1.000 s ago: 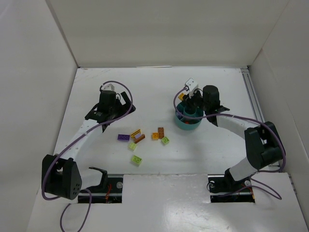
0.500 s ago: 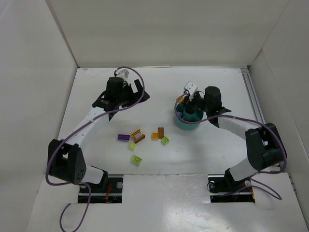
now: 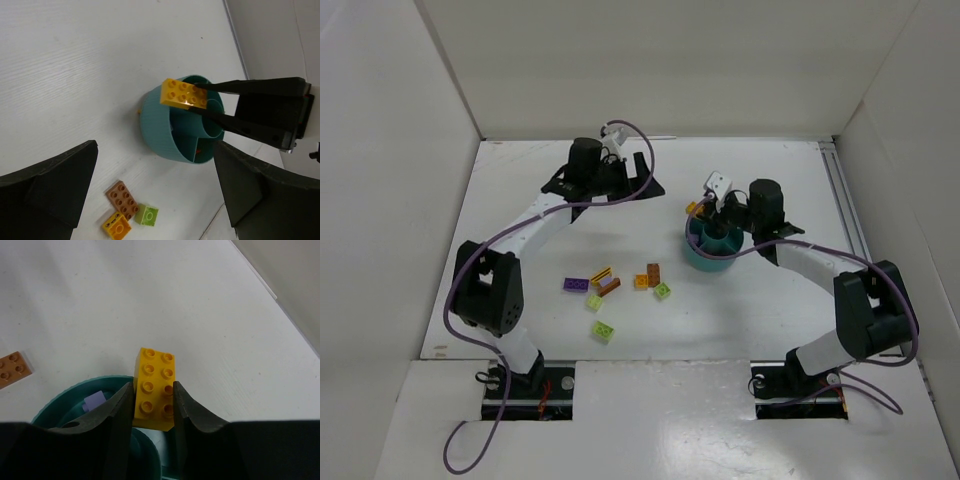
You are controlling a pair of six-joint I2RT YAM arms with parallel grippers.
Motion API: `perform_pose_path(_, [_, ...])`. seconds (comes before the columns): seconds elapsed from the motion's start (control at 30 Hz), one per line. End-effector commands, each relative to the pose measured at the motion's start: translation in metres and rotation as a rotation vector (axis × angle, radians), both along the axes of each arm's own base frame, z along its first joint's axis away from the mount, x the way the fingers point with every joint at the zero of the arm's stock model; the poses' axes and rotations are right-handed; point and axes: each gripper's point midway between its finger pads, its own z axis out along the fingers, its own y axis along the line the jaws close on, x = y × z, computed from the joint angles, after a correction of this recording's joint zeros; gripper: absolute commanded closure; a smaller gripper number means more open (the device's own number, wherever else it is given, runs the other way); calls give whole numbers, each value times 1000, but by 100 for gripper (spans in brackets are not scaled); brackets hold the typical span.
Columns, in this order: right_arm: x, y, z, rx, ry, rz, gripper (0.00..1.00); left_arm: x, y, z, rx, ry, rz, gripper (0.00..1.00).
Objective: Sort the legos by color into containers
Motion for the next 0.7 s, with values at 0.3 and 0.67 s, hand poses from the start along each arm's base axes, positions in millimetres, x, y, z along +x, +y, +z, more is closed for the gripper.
perform_pose_path(0.3, [-16,9,51,33,-150,144,91,-26,-75,30,-225,-76,-427,1])
perform_pose_path(0.67, [-39,19,79,67,-229,274,91,-45,-90,54,-410,-89,-567,2])
